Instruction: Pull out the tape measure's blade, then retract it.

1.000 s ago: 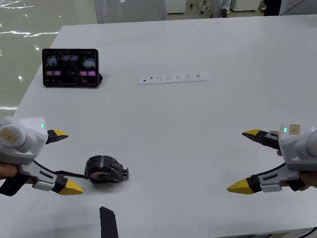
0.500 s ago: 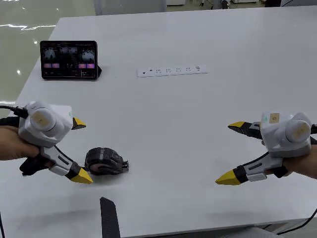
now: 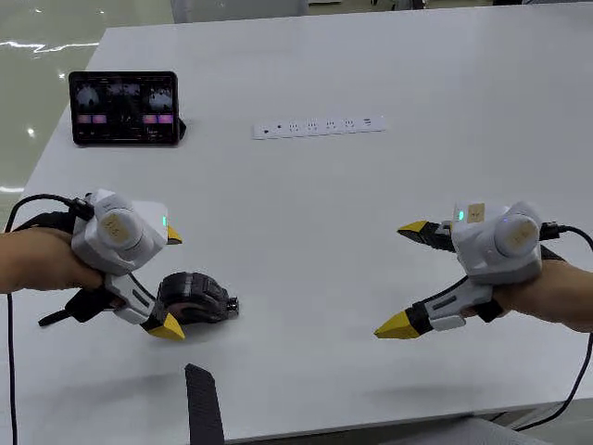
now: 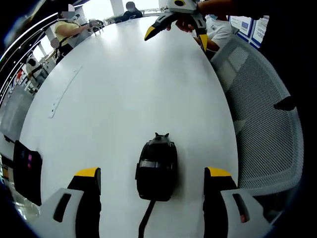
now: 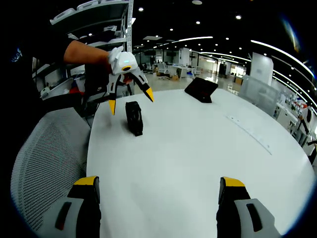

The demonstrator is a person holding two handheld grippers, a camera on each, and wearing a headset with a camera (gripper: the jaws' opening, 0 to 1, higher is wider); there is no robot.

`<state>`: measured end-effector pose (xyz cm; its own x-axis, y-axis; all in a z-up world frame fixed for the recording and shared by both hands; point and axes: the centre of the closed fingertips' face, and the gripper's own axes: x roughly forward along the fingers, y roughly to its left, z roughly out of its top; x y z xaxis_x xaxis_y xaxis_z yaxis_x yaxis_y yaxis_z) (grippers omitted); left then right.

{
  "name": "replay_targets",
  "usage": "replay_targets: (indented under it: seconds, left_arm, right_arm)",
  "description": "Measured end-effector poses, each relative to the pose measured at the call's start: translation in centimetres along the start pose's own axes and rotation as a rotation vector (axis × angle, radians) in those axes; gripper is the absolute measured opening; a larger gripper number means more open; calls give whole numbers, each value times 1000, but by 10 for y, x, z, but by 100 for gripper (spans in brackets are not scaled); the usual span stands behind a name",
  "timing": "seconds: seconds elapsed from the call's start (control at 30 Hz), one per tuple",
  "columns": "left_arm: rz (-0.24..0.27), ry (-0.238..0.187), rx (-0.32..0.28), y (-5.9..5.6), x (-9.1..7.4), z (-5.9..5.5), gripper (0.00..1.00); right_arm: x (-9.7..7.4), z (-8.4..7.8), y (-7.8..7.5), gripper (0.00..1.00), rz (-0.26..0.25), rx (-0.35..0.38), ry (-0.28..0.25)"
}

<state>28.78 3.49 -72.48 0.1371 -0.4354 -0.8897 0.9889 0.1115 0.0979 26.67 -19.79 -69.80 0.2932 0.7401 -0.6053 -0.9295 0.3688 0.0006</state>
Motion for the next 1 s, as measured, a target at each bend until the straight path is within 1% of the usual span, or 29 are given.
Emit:
replay_targets:
  seconds: [0.07,0.1,0.17,0.2,0.23,0.27,0.37,0.43,0.53,0.57,0.6,0.67,1.0]
  left_arm:
    - [-1,0,5,0,3,3,80]
    - [-20,2,10,-3,5,4,77]
    - [-38,11,4,-7,7,4,66]
    - [-39,7,9,-8,9,5,64]
    - [-36,5,12,-8,11,5,64]
    - [-37,17,14,-8,12,4,64]
    - [-51,26,26,-10,14,3,56]
    - [-55,32,21,-10,14,2,52]
    - [-50,42,26,-8,15,-1,45]
    - [-43,43,32,-7,16,-1,40]
    - [-32,51,46,-5,17,-3,36]
    - [-22,53,65,-3,18,-3,31]
    - [-30,65,53,-3,19,-3,30]
  right_arm:
    - [3,3,1,99,6,-6,-3]
    - [5,5,2,99,8,-9,-4]
    - [7,8,3,99,11,-14,-6]
    - [8,10,3,99,13,-15,-7]
    - [9,10,3,99,16,-16,-8]
    - [10,11,3,99,18,-20,-9]
    - [13,13,3,99,23,-23,-10]
    - [14,14,5,99,26,-22,-13]
    - [15,15,7,99,32,-24,-17]
    - [16,15,8,99,33,-24,-17]
    - [17,15,8,99,36,-25,-15]
    - [18,15,9,99,38,-26,-14]
    - [21,17,11,99,41,-28,-15]
